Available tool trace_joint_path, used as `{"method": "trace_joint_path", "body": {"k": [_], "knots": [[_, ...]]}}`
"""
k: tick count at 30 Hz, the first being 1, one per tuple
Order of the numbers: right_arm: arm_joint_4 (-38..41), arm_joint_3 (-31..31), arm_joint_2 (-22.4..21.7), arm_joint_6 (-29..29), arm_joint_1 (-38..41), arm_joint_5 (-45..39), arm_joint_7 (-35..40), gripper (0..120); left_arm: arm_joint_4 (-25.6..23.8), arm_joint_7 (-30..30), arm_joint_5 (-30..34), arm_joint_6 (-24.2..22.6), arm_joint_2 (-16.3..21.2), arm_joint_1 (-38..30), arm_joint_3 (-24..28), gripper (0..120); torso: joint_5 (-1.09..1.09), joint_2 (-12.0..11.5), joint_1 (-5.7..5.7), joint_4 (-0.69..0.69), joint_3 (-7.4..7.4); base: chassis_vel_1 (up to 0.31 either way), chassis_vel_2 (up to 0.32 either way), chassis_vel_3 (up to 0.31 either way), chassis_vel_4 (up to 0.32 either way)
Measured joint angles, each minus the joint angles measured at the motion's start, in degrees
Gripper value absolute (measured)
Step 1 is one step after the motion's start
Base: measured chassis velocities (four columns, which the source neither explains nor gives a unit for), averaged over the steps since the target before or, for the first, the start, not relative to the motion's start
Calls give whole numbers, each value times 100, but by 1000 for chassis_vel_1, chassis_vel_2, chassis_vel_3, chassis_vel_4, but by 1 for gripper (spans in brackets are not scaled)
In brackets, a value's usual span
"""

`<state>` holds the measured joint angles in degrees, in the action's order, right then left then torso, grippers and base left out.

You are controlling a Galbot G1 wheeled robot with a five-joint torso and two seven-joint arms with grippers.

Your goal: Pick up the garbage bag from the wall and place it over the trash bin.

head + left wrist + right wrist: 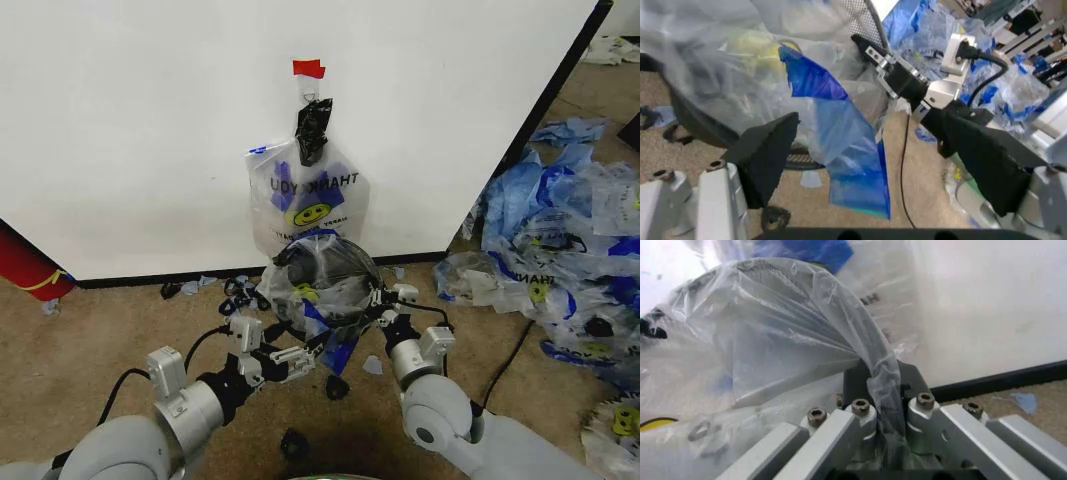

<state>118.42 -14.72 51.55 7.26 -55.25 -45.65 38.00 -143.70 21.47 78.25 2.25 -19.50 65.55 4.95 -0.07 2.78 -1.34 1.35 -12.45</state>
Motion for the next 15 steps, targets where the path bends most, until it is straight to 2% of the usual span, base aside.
{"method": "trace_joint_path", "body": {"k": [15], "knots": [[125, -212, -6, -31, 73, 46, 2, 0, 278, 147, 188, -10, -134, -110, 109, 79, 1, 0, 0, 0, 0, 0, 0, 0, 0]]}}
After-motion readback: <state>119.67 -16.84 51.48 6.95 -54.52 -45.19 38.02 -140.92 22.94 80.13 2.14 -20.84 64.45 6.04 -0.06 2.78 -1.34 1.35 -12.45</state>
